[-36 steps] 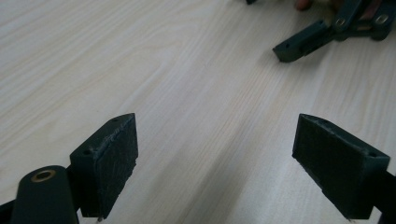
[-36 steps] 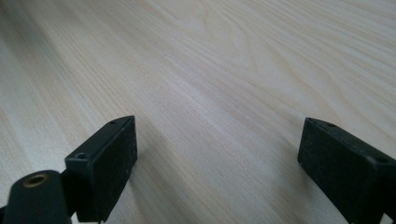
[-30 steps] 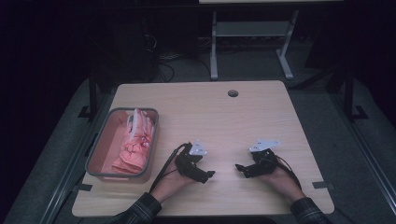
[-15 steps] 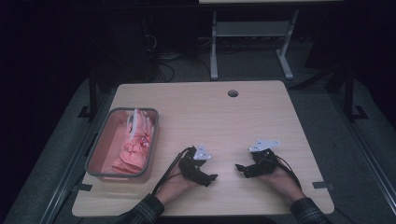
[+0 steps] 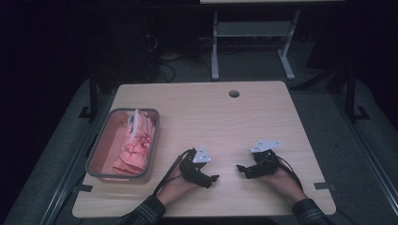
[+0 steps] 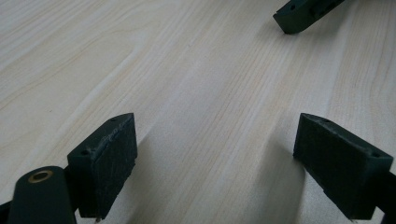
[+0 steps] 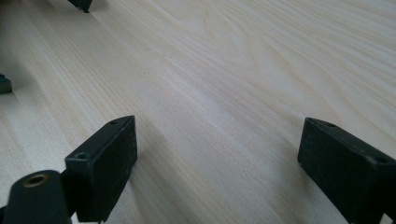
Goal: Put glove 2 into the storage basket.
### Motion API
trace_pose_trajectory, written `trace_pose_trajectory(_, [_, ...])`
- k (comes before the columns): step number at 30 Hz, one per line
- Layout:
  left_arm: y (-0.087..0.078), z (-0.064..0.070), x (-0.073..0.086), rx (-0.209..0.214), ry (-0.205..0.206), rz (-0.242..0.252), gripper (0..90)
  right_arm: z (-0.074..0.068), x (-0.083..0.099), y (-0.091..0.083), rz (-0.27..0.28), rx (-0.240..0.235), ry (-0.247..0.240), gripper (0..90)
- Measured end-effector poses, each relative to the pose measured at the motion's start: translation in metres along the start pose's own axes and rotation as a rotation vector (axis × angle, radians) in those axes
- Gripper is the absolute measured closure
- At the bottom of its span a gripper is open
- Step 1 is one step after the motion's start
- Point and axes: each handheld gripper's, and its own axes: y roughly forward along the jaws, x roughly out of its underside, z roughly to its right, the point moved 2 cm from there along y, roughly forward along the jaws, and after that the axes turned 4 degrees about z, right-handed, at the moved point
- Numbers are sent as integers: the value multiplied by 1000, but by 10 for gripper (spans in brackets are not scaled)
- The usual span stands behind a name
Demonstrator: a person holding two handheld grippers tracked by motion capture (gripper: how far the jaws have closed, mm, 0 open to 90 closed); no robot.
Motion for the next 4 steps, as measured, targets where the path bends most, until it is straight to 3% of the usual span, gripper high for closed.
trace_pose_trajectory(4, [0,0,0,0,0,-1,127,0,0,0,0,0,0,112])
